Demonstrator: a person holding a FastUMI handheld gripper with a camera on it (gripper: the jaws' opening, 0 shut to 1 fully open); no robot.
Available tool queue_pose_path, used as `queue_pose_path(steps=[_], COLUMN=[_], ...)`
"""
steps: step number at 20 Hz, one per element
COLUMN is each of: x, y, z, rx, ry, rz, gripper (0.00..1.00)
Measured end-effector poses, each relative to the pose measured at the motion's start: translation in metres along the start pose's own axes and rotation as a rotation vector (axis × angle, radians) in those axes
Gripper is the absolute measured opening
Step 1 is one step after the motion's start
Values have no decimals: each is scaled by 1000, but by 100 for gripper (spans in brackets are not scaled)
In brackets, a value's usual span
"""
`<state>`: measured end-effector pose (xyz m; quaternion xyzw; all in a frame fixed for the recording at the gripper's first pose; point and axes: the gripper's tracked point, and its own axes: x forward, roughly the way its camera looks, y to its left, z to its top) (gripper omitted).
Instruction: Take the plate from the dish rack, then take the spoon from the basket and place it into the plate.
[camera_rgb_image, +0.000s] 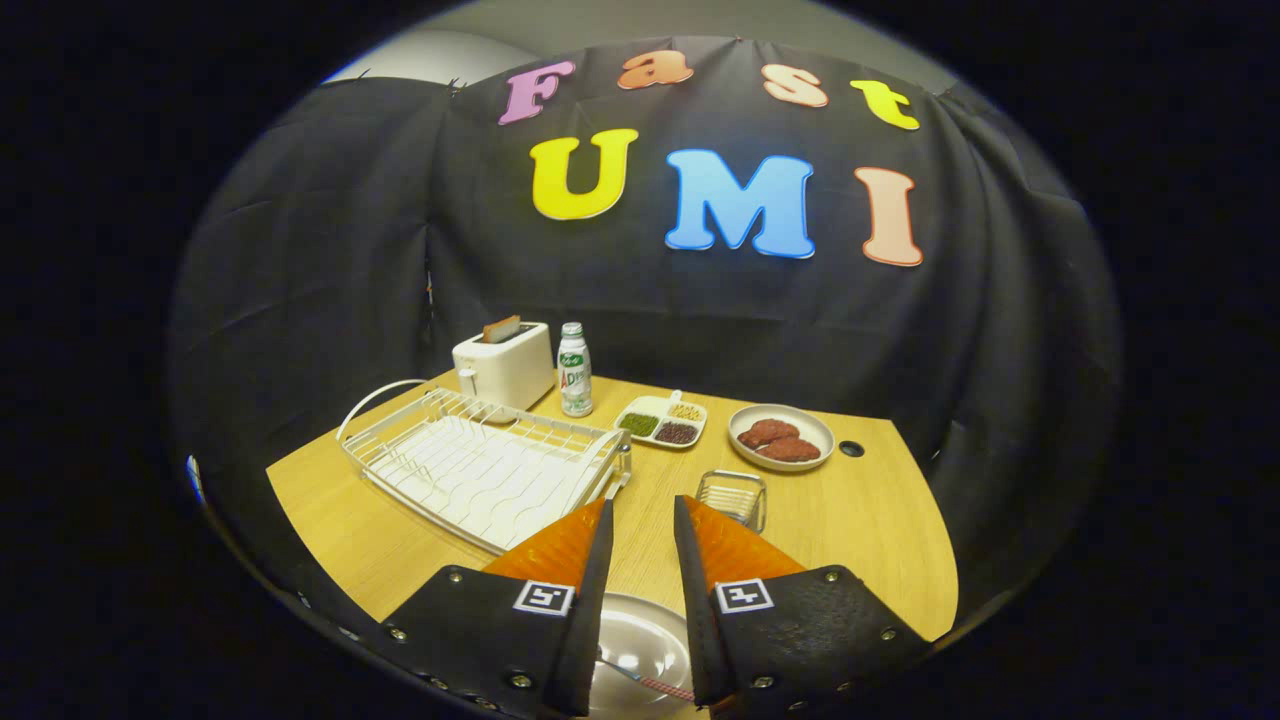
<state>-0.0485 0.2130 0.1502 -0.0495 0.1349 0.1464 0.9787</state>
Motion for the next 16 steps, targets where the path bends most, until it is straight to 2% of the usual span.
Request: queue_pose_path(steps=[6, 9, 16], x=[-47, -62, -75], y=[-65, -87, -113], z=[67, 88, 79], rx=[56, 58, 73], ry=[-185, -283, -308], rz=[-166, -224, -263], gripper=[37, 95, 95])
